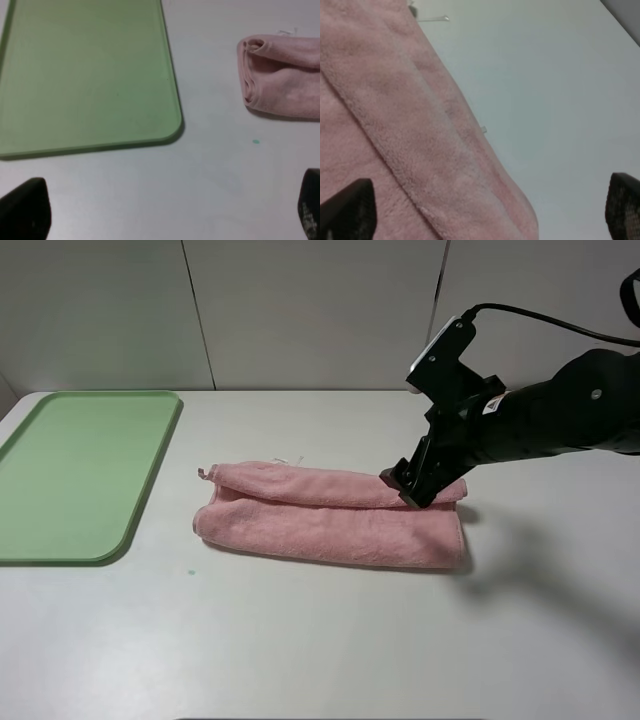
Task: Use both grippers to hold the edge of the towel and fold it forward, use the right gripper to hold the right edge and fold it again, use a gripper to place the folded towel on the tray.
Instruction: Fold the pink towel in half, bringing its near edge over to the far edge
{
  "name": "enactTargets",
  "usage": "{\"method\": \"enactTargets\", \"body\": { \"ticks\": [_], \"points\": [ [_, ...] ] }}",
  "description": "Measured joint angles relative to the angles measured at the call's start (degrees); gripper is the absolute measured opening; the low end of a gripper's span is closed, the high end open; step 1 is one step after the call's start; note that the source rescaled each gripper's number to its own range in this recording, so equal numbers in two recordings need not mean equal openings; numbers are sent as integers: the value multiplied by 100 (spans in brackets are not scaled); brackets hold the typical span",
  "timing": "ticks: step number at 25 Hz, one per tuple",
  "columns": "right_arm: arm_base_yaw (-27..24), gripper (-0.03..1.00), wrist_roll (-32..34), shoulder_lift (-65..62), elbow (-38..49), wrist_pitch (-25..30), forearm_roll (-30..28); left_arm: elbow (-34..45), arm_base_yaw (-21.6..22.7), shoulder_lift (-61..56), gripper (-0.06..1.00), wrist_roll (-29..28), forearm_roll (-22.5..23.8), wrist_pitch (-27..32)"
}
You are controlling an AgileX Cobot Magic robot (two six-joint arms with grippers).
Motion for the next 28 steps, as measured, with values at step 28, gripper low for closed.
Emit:
{"method": "enactTargets", "body": {
  "ticks": [28],
  "points": [
    [1315, 100, 429, 1915, 0, -2321, 7, 0, 0, 0, 100, 6, 0, 0]
  ]
}}
